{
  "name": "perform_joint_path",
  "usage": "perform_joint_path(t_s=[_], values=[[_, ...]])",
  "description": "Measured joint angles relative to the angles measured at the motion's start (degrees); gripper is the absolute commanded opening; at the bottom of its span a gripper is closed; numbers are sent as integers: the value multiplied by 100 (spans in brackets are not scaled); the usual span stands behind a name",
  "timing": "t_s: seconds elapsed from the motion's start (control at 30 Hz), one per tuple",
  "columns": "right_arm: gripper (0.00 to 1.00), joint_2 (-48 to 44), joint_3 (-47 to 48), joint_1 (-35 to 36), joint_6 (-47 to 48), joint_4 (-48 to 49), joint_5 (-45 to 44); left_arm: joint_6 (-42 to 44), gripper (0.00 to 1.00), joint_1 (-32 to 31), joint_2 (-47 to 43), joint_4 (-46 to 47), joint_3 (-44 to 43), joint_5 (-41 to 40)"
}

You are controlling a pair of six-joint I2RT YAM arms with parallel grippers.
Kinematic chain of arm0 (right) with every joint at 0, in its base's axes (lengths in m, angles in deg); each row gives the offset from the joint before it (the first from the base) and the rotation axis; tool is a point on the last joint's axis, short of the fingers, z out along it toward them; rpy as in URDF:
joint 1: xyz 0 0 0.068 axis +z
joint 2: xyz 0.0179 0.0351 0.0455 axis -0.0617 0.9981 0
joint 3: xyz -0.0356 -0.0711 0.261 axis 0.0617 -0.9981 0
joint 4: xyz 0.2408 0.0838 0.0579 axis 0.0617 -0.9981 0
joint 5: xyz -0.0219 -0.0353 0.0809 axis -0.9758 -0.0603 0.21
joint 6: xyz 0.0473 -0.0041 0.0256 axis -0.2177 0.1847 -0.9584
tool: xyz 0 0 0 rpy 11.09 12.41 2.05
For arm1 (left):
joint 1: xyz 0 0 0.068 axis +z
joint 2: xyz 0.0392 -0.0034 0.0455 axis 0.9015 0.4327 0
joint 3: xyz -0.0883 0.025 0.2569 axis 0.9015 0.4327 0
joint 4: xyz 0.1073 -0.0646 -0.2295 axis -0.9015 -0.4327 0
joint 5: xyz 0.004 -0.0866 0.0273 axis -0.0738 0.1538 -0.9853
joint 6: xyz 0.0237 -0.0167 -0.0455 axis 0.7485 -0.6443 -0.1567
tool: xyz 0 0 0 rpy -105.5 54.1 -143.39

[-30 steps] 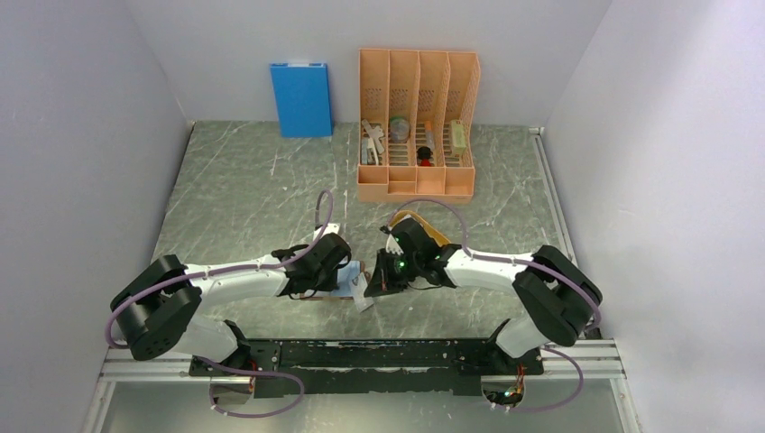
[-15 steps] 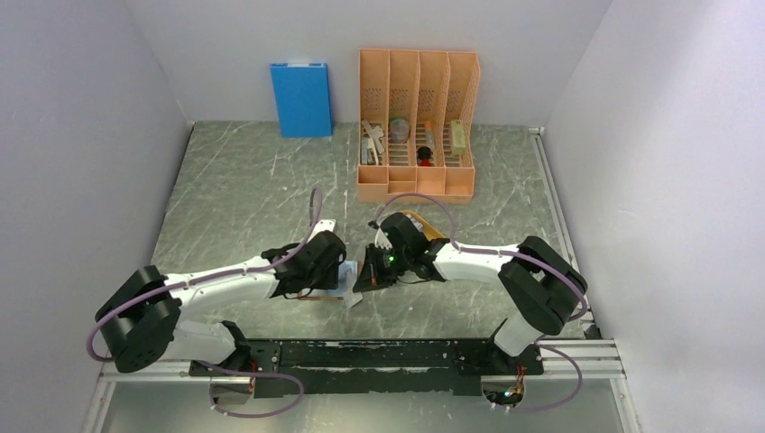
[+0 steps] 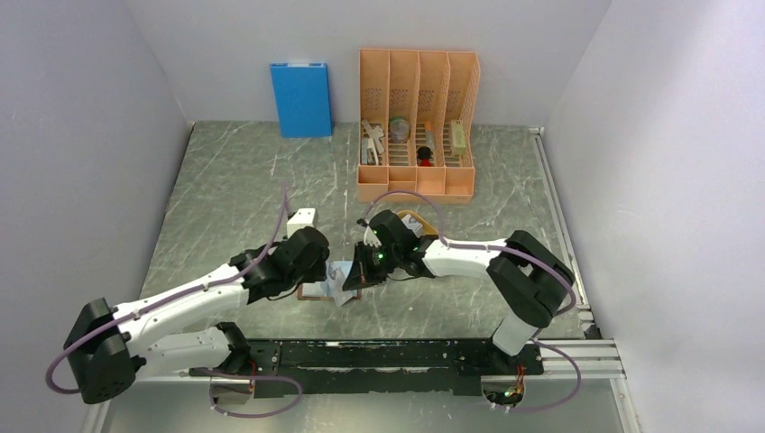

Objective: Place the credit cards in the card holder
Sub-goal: Insert the credit card into the card holder.

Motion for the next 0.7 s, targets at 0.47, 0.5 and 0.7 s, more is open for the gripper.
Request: perform_joint_path(t_s=[0.47, 0.5, 0.7], values=[[0, 570, 404, 129, -195, 31, -262, -278, 40, 33, -229, -254, 374, -382], [0, 501, 376, 129, -219, 28, -334, -308, 40, 42, -179, -254, 391, -400], [0, 20, 177, 35, -374, 114, -542, -590, 40, 275, -302, -271, 575, -573]])
